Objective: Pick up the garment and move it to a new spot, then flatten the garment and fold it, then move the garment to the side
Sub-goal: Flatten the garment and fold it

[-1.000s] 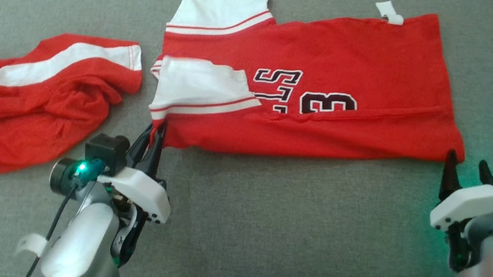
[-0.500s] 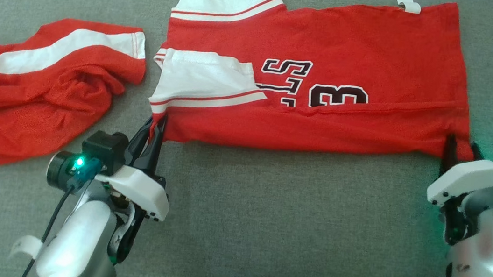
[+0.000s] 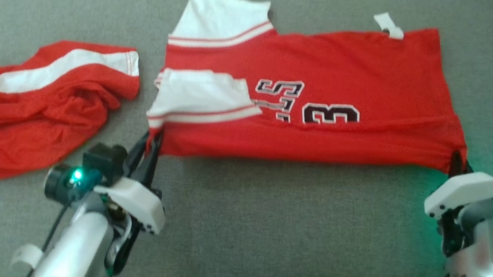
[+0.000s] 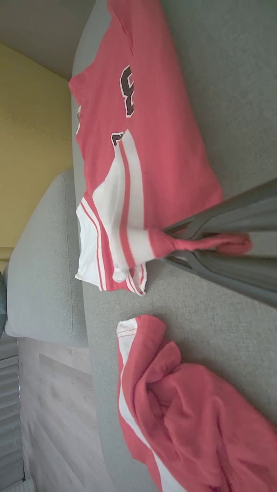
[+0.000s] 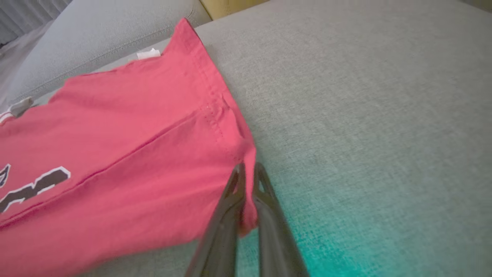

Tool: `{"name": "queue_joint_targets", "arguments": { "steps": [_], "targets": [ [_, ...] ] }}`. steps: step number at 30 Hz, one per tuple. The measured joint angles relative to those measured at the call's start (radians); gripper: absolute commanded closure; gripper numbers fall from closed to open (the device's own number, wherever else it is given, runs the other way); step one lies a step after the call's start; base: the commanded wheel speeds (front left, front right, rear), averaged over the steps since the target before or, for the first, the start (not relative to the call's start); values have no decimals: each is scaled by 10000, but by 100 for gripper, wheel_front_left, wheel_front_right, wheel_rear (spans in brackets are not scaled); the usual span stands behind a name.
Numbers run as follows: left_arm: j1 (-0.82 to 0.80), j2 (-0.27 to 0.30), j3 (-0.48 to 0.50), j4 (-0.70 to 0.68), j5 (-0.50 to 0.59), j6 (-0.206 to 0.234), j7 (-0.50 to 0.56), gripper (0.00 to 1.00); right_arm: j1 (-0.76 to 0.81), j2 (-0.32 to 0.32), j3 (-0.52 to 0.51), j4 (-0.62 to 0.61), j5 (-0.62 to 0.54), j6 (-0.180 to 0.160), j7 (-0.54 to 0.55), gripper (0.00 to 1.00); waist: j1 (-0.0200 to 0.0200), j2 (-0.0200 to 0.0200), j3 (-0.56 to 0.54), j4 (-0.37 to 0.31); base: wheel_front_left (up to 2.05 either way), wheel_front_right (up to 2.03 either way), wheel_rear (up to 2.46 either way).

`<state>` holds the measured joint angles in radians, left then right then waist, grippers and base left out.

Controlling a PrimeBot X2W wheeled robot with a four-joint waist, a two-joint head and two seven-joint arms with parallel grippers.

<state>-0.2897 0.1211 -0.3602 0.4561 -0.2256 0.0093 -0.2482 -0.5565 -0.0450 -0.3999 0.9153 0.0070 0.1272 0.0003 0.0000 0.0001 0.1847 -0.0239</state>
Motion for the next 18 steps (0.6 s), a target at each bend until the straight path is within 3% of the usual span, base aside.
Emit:
{"name": "queue_joint_targets", "arguments": {
  "steps": [11,18],
  "targets": [
    [1461,2,-487,102,-63,52,192,100,2060,38,-142,-980,291,4,851,100,0,0,-1280,-140,0,0,0],
    [2425,-2,-752,-36,-261,173,487,100,3736,61,270,-2796,940,4,1889,100,0,0,-1907,-309,0,0,0]
  ]
}}
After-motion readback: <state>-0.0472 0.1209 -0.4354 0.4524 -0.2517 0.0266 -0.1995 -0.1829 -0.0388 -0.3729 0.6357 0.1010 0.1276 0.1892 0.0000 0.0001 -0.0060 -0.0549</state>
